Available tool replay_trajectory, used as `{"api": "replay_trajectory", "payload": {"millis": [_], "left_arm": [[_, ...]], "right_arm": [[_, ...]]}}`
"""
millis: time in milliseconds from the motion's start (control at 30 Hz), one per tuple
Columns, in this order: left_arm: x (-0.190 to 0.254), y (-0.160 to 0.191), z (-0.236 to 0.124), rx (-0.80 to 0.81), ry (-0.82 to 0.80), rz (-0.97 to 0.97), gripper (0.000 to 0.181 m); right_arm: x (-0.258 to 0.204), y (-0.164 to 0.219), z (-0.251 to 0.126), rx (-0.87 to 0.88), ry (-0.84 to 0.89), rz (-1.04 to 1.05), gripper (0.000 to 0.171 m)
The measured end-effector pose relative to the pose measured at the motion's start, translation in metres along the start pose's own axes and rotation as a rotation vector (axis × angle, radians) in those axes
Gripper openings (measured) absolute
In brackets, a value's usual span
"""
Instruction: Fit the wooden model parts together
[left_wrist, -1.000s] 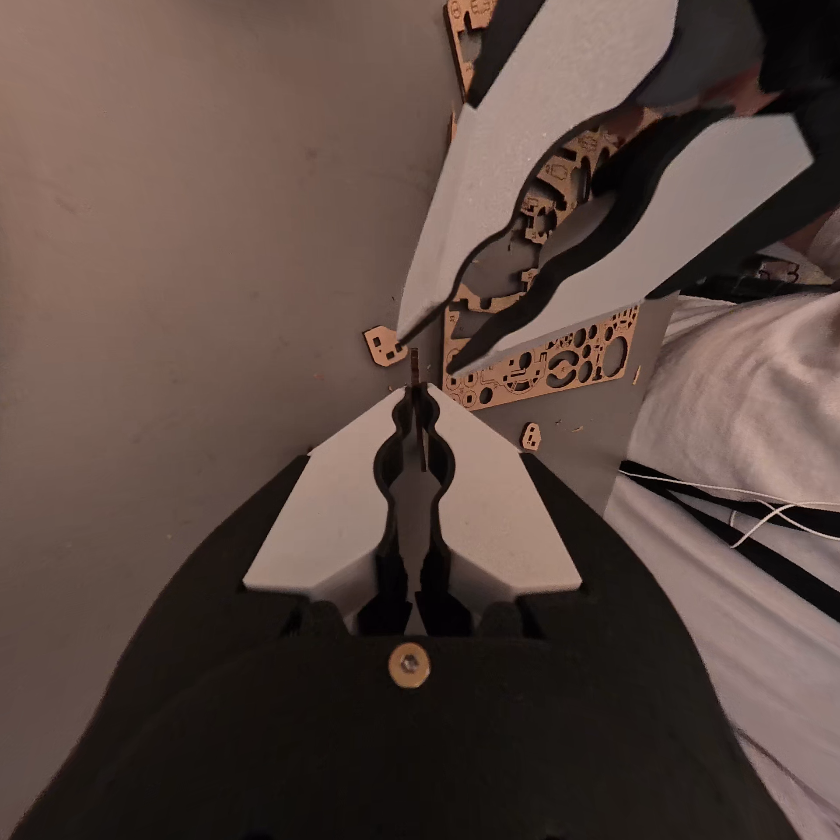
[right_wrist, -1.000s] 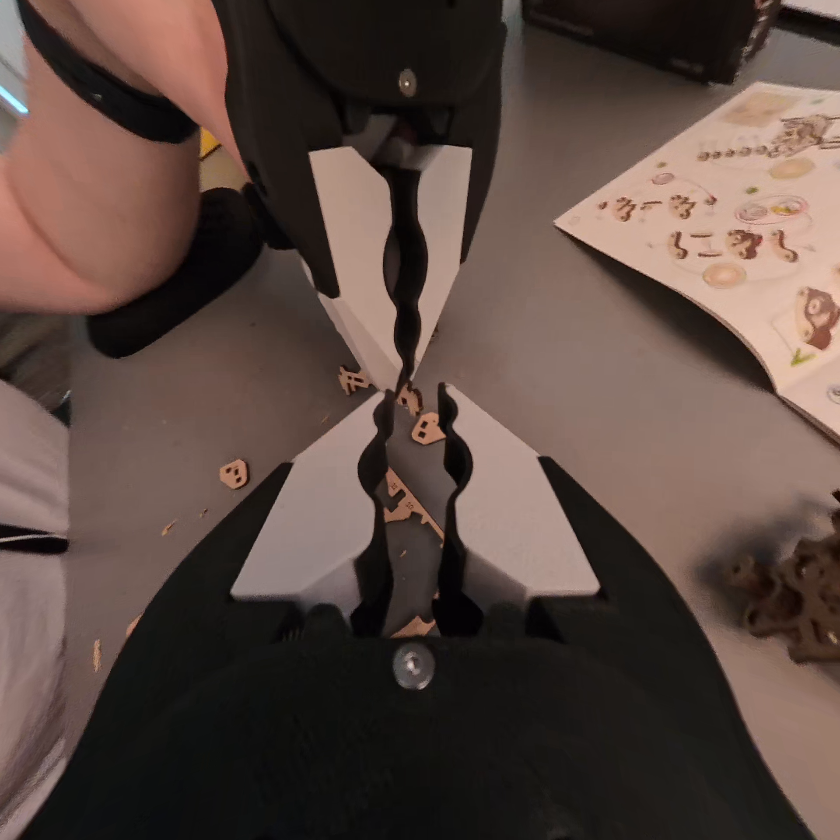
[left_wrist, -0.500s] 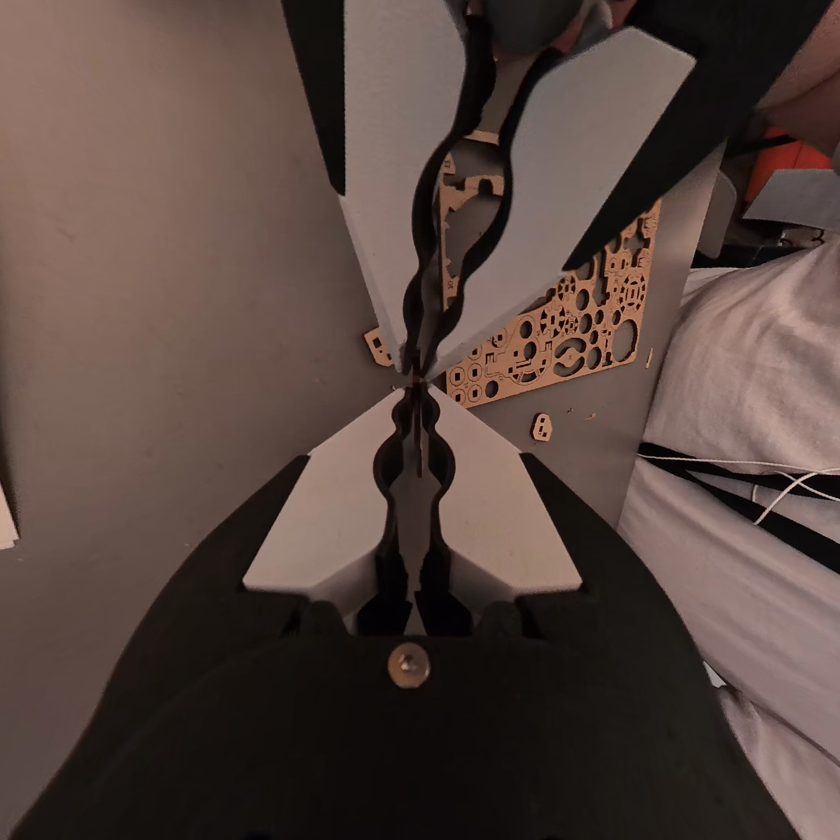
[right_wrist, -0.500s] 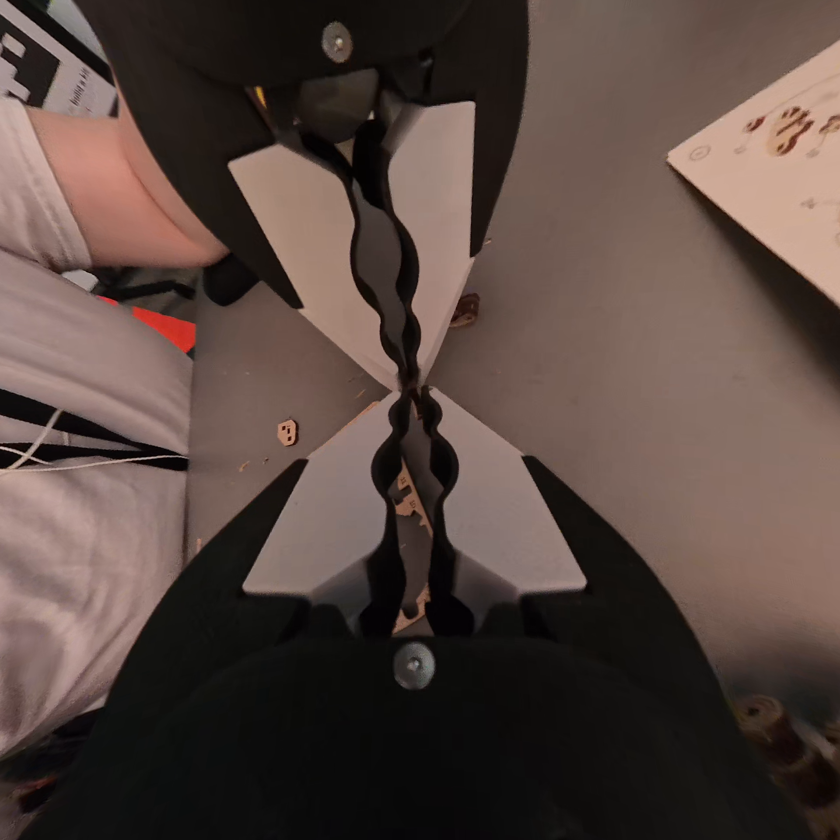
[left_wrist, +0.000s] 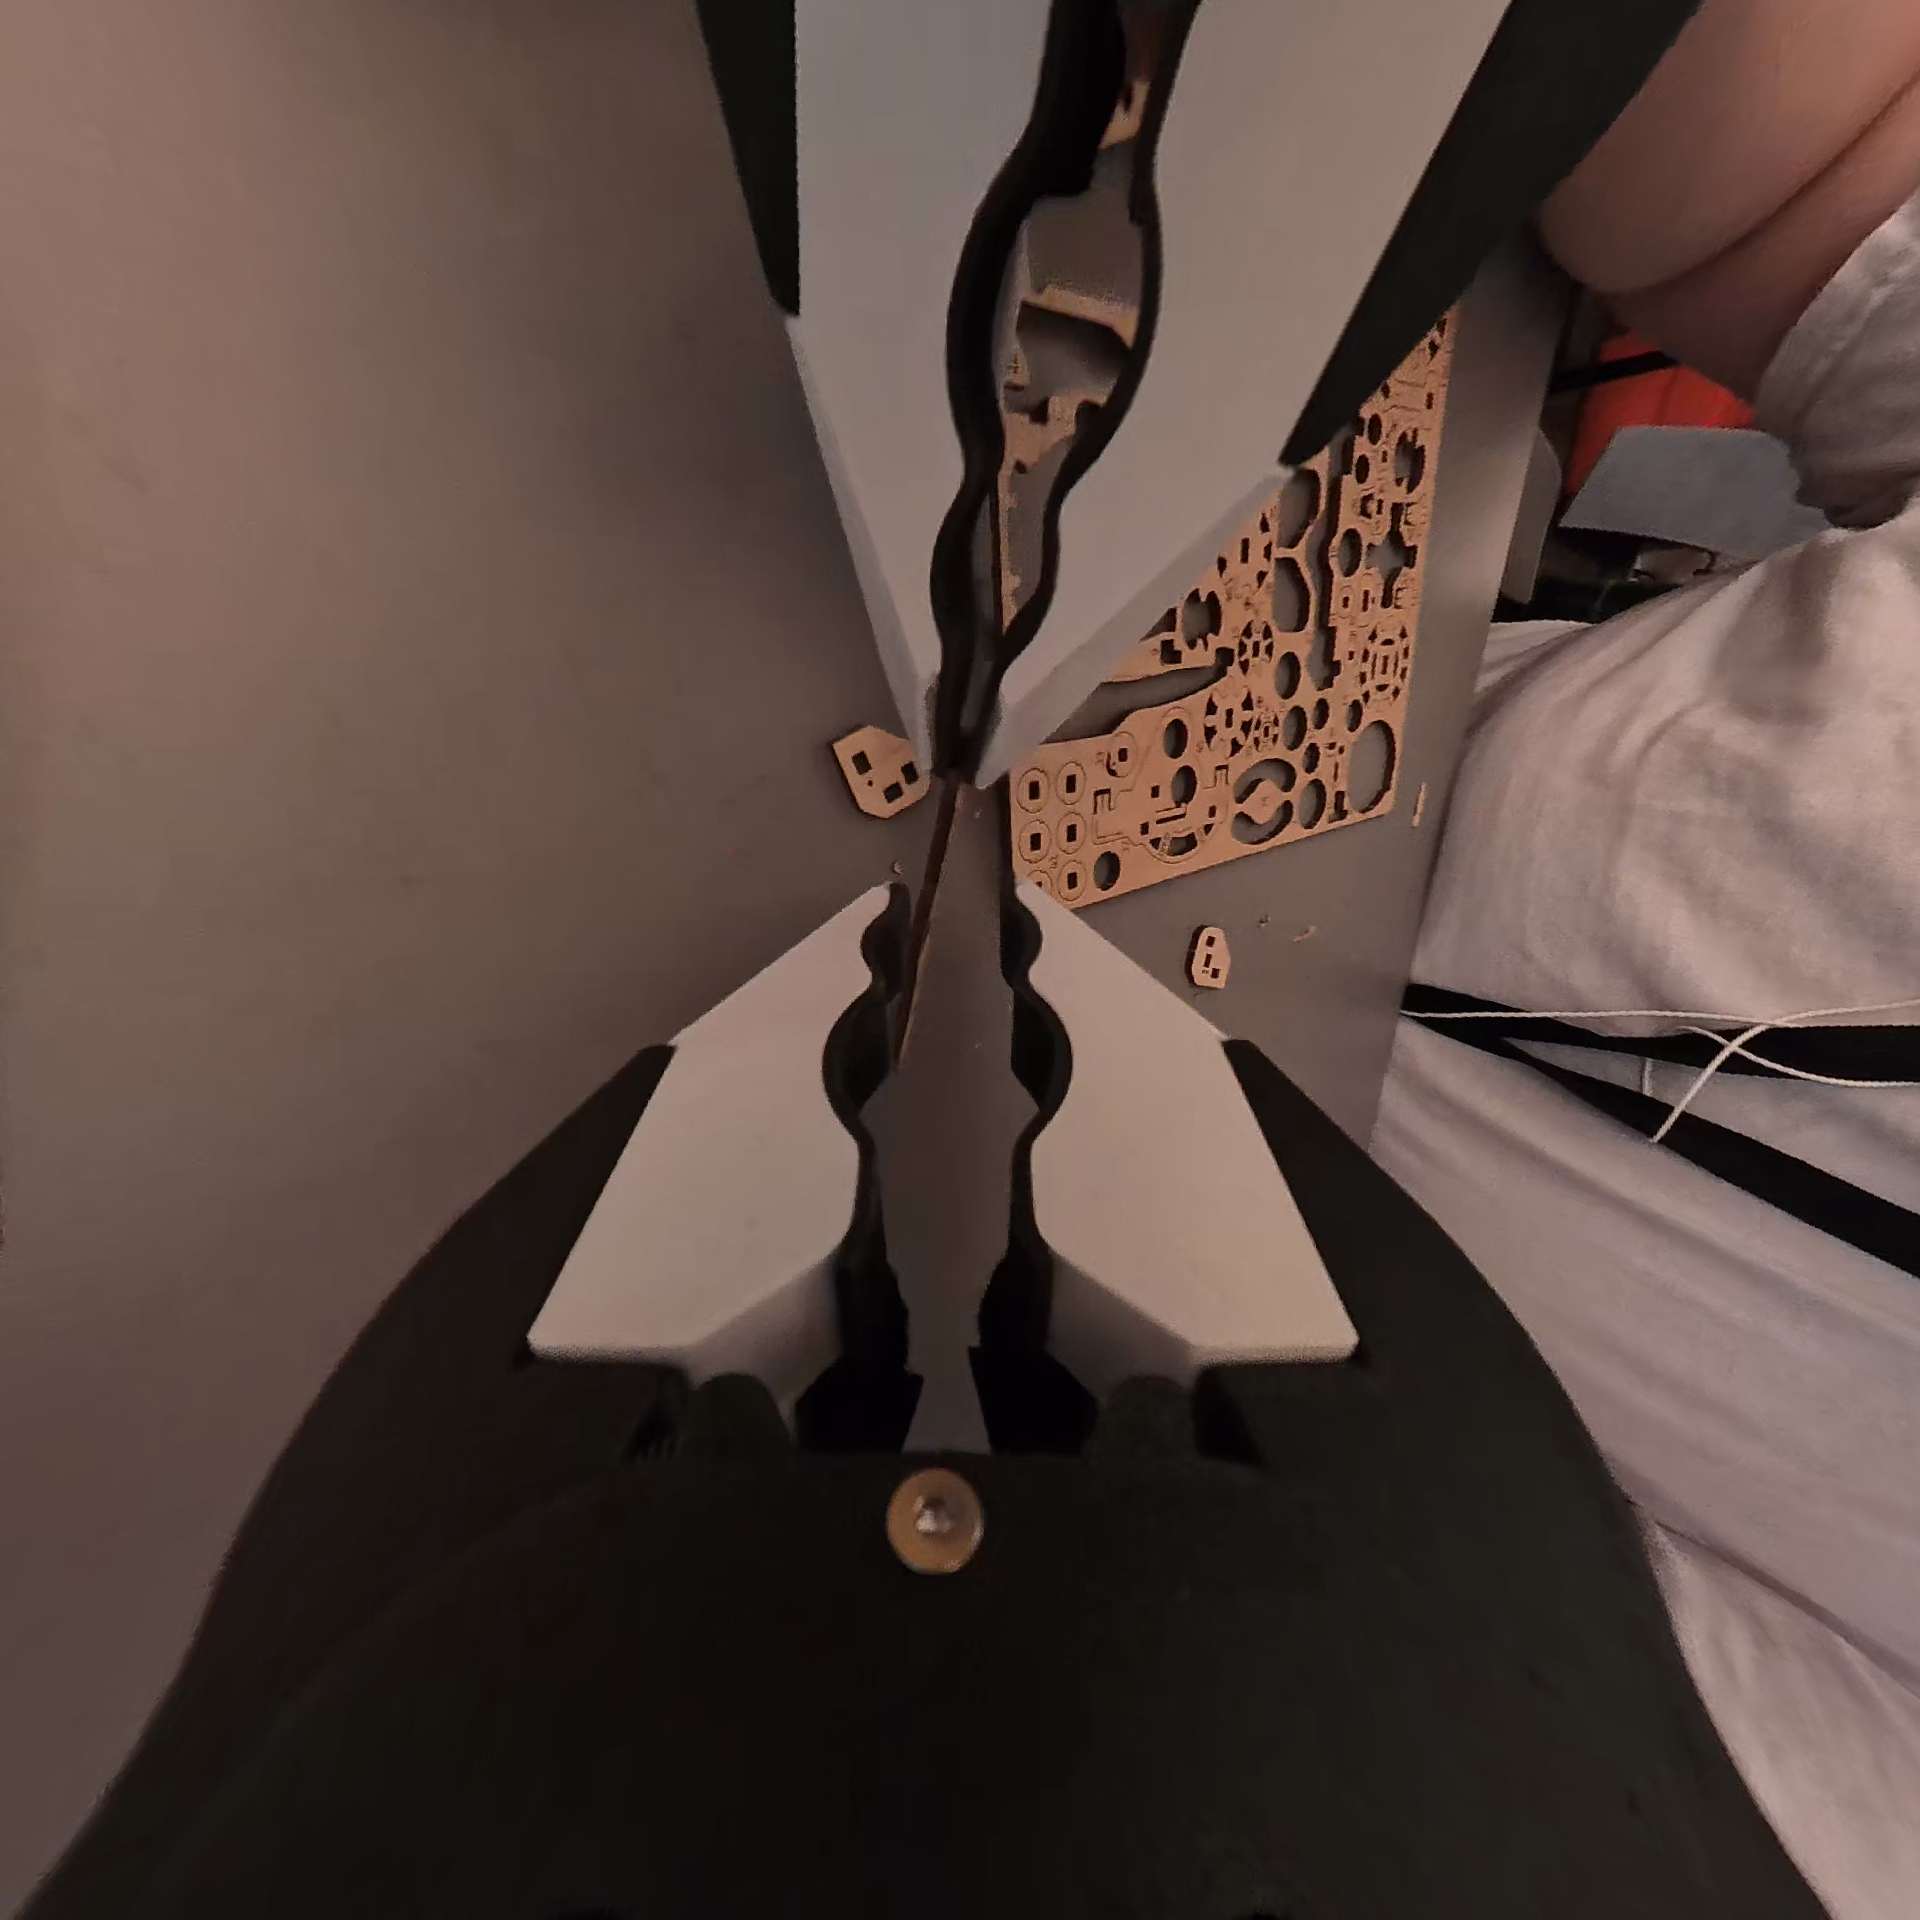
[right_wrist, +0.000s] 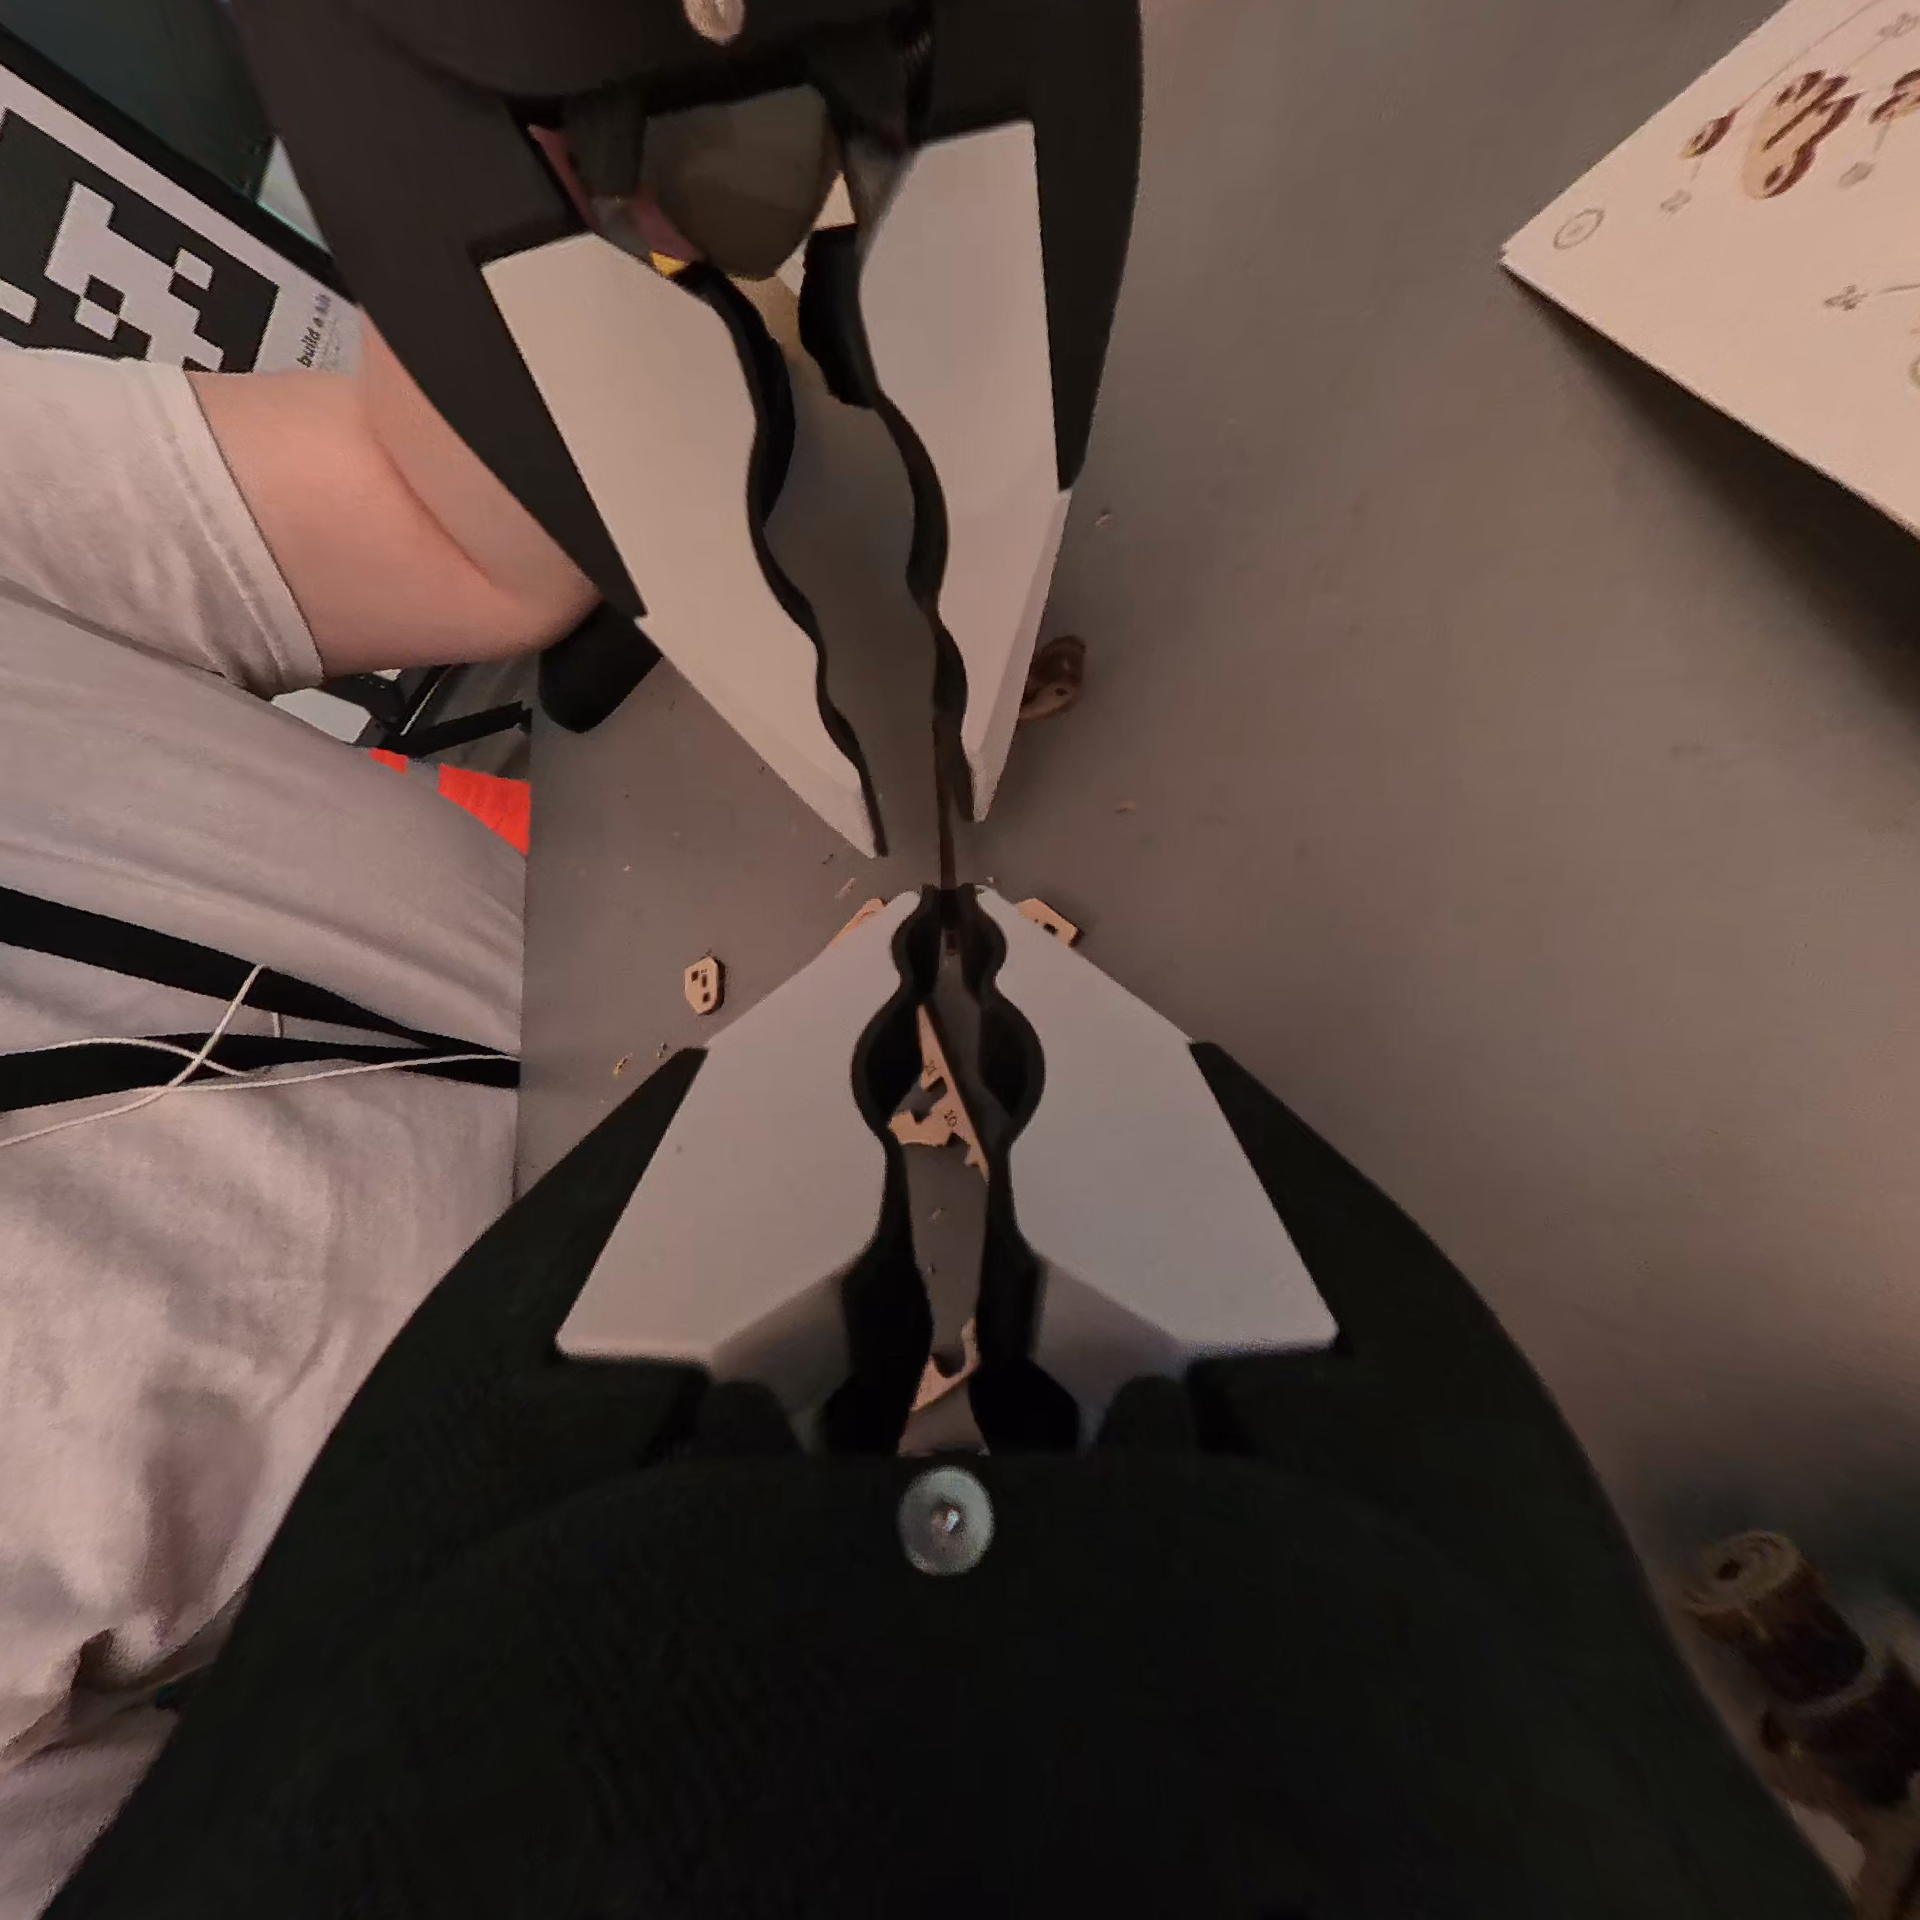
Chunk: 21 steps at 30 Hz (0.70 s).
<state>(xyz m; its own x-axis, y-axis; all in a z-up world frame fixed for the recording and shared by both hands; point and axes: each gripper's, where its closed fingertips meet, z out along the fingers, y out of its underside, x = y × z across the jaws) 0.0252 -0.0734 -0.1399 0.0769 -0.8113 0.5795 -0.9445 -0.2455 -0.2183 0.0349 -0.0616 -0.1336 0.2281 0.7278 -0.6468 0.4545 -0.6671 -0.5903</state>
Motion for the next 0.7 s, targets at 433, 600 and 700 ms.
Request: {"api": "replay_trajectory", "payload": {"millis": [433, 600, 700], "left_arm": [[0.012, -0.005, -0.013, 0.099, 0.246, -0.112, 0.0], [0.031, 0.0, -0.024, 0.113, 0.389, -0.098, 0.0], [0.041, 0.0, -0.033, 0.139, 0.476, -0.083, 0.0]], "right_arm": [[-0.014, -0.021, -0.031, 0.118, 0.33, -0.717, 0.031], [-0.019, -0.017, -0.02, 0.038, 0.523, -1.043, 0.036], [-0.03, -0.028, -0.02, 0.079, 0.675, -1.247, 0.032]]}}
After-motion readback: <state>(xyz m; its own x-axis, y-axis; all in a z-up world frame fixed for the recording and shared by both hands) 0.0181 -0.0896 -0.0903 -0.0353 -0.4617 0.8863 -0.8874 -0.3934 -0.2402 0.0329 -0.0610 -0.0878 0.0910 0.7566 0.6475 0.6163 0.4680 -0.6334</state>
